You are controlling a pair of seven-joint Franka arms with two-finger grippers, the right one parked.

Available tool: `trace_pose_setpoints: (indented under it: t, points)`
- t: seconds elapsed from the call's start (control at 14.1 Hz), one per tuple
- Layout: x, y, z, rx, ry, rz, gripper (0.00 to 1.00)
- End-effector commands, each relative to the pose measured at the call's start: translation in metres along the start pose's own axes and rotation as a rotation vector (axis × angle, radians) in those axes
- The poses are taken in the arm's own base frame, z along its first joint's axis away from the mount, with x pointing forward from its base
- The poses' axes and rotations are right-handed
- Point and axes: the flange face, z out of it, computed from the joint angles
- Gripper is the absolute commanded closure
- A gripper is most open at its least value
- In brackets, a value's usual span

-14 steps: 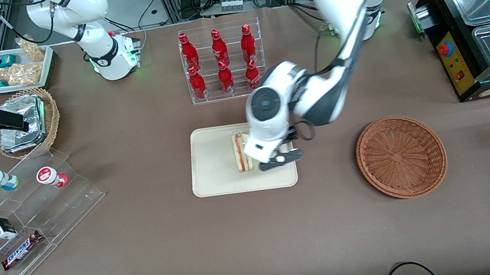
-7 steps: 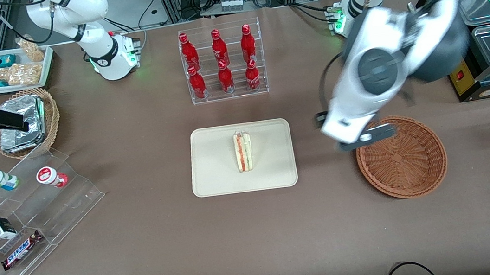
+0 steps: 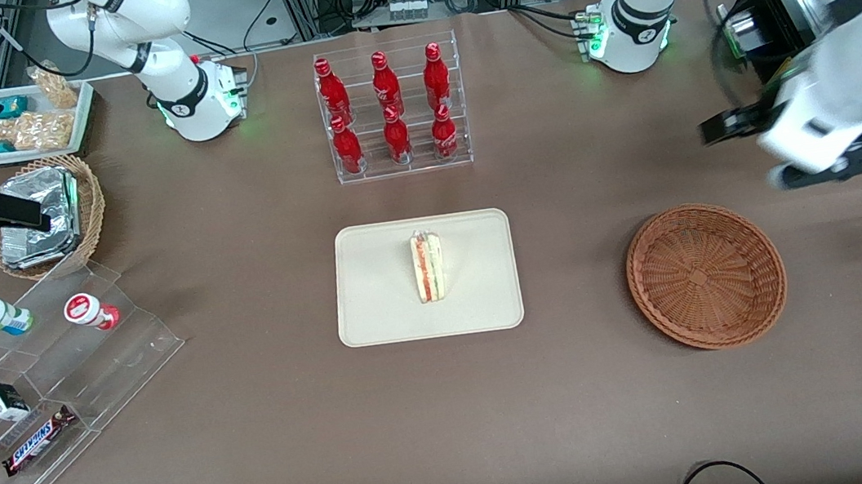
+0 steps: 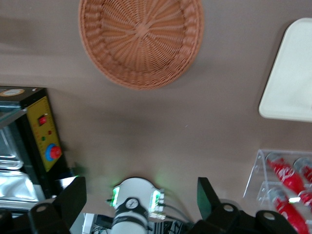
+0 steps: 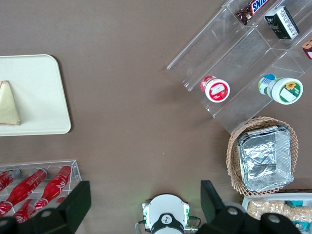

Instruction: Place sandwich from basket to tray

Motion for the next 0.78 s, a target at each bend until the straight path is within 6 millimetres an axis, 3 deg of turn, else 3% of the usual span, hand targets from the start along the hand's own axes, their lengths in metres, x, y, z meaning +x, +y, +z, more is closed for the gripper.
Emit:
trace_pose_setpoints:
  t: [0.0, 0.43, 0.71]
  points:
    - [-0.015, -0.009, -0.009, -0.01, 0.006, 0.031, 0.0]
    - [-0.022, 0.028, -0.016, 0.003, 0.019, 0.015, 0.0]
    - [-0.034, 0.029, -0.026, -0.003, 0.04, 0.015, 0.0]
